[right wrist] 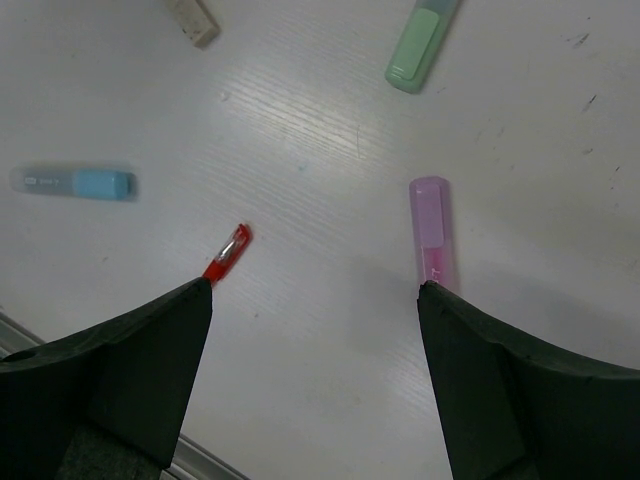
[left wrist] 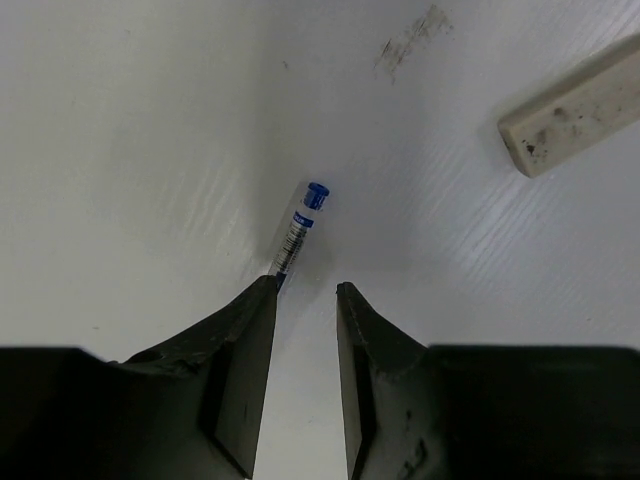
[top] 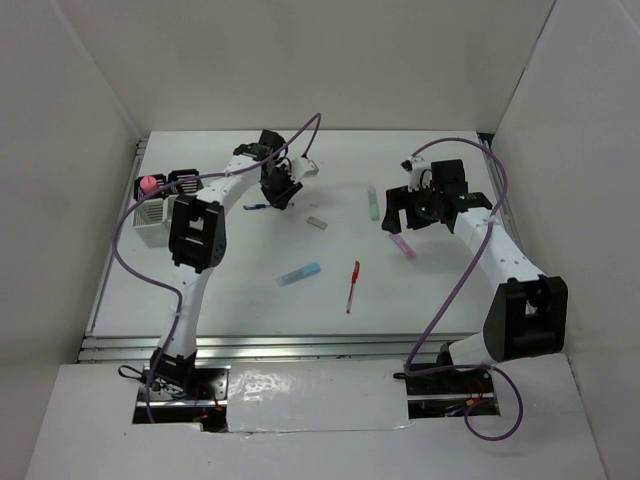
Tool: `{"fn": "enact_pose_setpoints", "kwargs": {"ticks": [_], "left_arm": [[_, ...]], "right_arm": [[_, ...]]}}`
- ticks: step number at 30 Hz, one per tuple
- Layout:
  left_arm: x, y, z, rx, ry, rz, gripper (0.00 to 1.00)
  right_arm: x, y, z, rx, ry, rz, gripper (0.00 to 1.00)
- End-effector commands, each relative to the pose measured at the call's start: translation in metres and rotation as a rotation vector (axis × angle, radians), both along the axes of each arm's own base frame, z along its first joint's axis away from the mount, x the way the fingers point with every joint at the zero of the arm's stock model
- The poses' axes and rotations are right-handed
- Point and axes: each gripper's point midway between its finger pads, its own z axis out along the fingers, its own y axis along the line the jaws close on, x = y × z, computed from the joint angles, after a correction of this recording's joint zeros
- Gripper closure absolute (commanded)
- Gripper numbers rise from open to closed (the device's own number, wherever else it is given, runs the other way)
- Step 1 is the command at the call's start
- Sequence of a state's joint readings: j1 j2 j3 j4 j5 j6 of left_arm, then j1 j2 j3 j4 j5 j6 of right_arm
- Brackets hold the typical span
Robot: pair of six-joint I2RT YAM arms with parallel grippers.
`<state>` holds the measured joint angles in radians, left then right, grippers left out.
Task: Sort the stationery into containers
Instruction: Pick up the pen from the center of the board.
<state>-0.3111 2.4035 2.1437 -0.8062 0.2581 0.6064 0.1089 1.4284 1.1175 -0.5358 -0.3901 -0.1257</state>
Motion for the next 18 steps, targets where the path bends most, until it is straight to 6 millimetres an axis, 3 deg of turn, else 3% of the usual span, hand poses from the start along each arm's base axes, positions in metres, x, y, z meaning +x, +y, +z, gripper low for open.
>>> {"fn": "enact_pose_setpoints", "kwargs": {"ticks": [1, 7, 13, 16, 17, 18], "left_arm": [[0.001, 0.004, -0.012, 0.009, 0.022, -0.030, 0.57], [-0.006, 0.004, -0.028, -0.015, 0.083, -0.045, 0.60], [-0.038, 0.007, -0.024, -0.047, 0.137, -0.104, 0.74], [-0.049, 0.005, -0.006, -0.071, 0.100, -0.110, 0.90], [-0.046, 0.004, 0.003, -0.091, 0.074, -0.093, 0.92], [-0.048, 0.004, 0.023, -0.117, 0.041, -0.078, 0.93]], "right_arm": [[-0.001, 0.002, 0.011, 0.005, -0.025, 0.021, 0.10], [-0.002, 0.004, 0.016, 0.014, -0.024, 0.032, 0.10], [-0.007, 0.011, 0.026, 0.042, -0.048, 0.070, 0.10], [-0.009, 0.020, 0.035, 0.063, -0.076, 0.100, 0.10], [-0.009, 0.021, 0.041, 0.064, -0.096, 0.108, 0.09], [-0.010, 0.024, 0.046, 0.067, -0.110, 0.118, 0.09]]}}
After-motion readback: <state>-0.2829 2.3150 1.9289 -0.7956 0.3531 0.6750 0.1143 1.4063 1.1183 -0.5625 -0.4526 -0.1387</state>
